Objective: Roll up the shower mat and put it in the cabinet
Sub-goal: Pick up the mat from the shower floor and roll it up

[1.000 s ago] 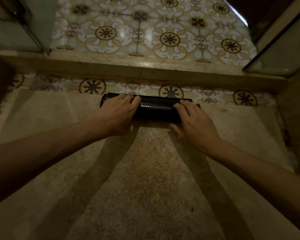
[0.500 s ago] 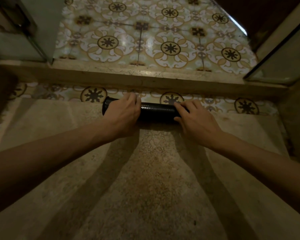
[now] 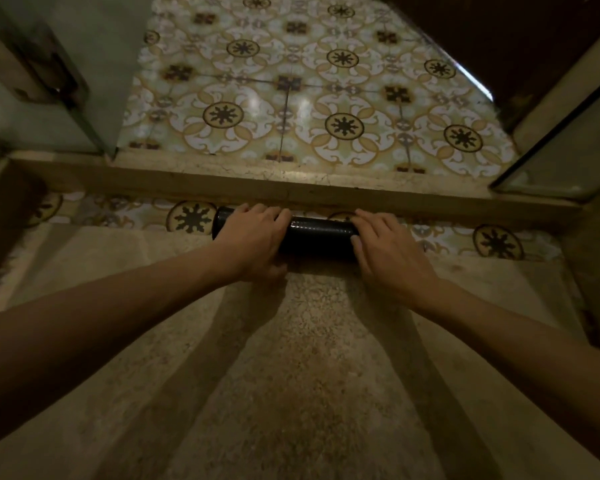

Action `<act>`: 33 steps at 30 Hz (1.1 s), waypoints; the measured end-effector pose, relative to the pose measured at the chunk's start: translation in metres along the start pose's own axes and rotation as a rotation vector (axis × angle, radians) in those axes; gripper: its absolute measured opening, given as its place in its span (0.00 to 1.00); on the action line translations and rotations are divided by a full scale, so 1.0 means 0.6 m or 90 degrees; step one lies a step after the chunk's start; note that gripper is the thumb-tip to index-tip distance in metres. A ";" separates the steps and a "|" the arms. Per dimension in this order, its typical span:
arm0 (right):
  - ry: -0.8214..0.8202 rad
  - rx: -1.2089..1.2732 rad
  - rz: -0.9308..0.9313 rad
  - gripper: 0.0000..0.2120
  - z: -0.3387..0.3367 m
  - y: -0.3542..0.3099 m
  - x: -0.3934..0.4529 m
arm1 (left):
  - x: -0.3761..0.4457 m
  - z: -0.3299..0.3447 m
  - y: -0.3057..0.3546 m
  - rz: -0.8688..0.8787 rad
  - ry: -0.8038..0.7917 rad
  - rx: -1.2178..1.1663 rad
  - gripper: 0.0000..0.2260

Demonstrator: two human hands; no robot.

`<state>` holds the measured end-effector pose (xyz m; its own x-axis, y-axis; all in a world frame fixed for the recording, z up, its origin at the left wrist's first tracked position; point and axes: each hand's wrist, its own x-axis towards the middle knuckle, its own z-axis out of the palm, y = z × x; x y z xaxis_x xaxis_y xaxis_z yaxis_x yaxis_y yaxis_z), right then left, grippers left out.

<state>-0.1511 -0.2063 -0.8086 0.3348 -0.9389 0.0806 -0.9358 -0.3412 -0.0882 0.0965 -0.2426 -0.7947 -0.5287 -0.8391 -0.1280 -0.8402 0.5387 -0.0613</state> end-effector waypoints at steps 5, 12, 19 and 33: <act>-0.062 -0.062 -0.001 0.45 0.005 0.001 0.012 | 0.018 0.010 -0.001 -0.004 -0.008 0.035 0.46; -0.124 -0.082 -0.011 0.48 0.008 0.024 0.069 | 0.061 0.015 -0.027 -0.006 -0.030 -0.018 0.43; -0.139 -0.070 -0.009 0.46 0.014 0.040 0.097 | 0.089 0.019 -0.046 0.023 -0.057 -0.046 0.34; -0.063 -0.066 -0.068 0.33 -0.009 0.015 0.057 | 0.034 0.000 -0.033 0.044 -0.007 0.004 0.32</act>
<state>-0.1485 -0.2412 -0.8014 0.4374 -0.8992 -0.0153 -0.8990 -0.4376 0.0181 0.1024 -0.2705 -0.7962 -0.5835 -0.7994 -0.1428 -0.8013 0.5953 -0.0585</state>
